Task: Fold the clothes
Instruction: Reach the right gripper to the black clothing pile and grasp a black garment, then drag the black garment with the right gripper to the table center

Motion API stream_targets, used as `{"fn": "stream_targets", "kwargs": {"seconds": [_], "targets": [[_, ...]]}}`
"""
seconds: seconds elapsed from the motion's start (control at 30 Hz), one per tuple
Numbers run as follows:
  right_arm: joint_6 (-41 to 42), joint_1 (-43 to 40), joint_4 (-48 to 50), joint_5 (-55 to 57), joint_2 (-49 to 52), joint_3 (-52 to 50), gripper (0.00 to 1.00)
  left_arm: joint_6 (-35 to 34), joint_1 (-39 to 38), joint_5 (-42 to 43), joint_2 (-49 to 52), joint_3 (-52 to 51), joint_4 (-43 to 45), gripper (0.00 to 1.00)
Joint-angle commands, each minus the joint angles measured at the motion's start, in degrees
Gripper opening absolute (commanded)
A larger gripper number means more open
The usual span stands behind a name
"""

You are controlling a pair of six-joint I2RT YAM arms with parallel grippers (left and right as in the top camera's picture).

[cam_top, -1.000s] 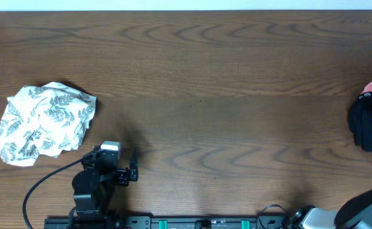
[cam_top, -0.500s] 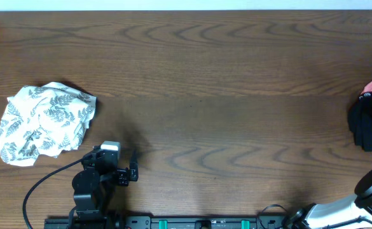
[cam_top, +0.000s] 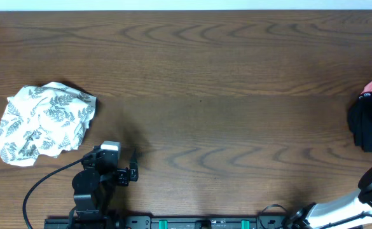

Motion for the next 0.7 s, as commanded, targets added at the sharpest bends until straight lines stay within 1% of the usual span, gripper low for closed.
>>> {"fn": "stream_targets", "kwargs": {"seconds": [0.0,0.17,0.3,0.37,0.47,0.67], "targets": [[5.4,2.2,-2.8,-4.5,-4.3,5.2,0.01,-0.3,-0.2,0.0,-0.4,-0.9,0.2,0.98],[6.3,7.8,-10.4,-17.6,-11.3,15.5,0.01,-0.3,-0.2,0.0,-0.4,-0.9,0.1,0.98],[4.7,16.0,-13.4,-20.2,-16.6,21.6,0.01,-0.3,-0.2,0.0,-0.4,-0.9,0.1,0.98],[3.5,21.5,-12.7,-20.2,-18.5,23.3,0.01,-0.3,-0.2,0.0,-0.4,-0.9,0.2,0.98],[0.9,29.0,-9.0,-20.1,-19.8,23.6,0.01,-0.3,-0.2,0.0,-0.4,-0.9,0.2,0.98],[0.1,42.4,-2.9,-20.0,-16.7,23.6,0.01,-0.3,-0.2,0.0,-0.4,-0.9,0.2,0.98]]}}
